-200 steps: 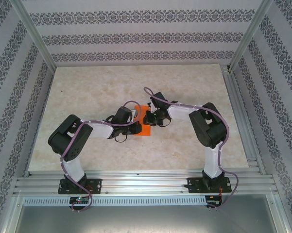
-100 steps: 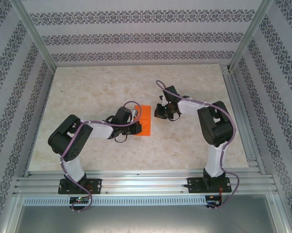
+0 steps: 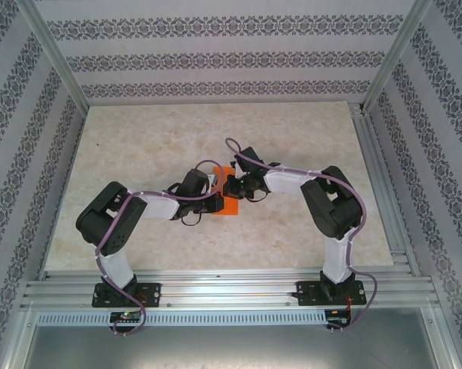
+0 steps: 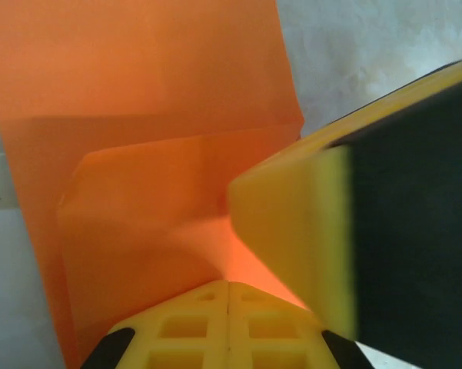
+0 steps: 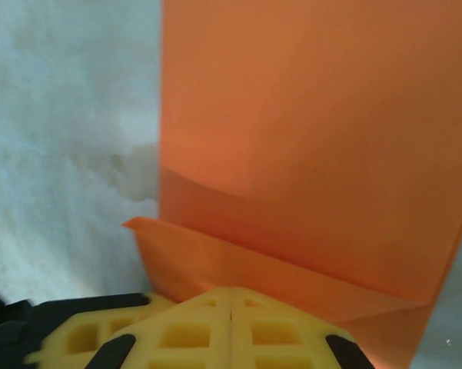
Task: Fold a paper plane with a square sheet of paper (fold left side to right side)
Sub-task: Fold the triangle a second time at the center of the table.
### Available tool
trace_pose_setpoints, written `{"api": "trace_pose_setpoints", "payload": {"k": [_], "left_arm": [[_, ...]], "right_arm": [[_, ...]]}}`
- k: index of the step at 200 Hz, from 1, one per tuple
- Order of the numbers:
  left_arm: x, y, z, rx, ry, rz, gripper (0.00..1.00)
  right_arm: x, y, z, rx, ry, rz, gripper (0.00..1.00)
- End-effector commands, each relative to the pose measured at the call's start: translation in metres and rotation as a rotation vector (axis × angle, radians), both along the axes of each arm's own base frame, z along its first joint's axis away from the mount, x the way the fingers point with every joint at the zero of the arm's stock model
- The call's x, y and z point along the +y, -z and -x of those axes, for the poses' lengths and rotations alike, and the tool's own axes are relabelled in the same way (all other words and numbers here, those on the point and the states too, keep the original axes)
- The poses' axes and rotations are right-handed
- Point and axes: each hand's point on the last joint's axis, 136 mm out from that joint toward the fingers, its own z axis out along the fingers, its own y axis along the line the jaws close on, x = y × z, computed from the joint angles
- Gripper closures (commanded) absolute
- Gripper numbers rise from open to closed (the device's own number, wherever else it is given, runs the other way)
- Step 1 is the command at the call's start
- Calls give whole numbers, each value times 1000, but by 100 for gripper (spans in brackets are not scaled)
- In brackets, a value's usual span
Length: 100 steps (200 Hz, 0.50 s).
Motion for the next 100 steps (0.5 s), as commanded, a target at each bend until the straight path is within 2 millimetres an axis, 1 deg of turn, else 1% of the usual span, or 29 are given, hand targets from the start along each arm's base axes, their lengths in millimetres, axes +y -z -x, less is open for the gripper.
{"api": "trace_pose_setpoints", "payload": {"k": [1,24,51,77,100], "left_arm": [[28,47,41,166,11,-167,97],[27,45,40,162,8,-158,97],[28,43,44,168,9,-151,97],[33,41,51,173,3,-151,97],[39,42,58,182,-6,-153,96]], "right_arm": [[2,8,-5,11,16,2,95],[-8,26,0,32,16,58,95],[-22,44,5,58,15,138,95],[-32,53,8,72,14,187,95],[-39,57,7,74,15,224,95]]}}
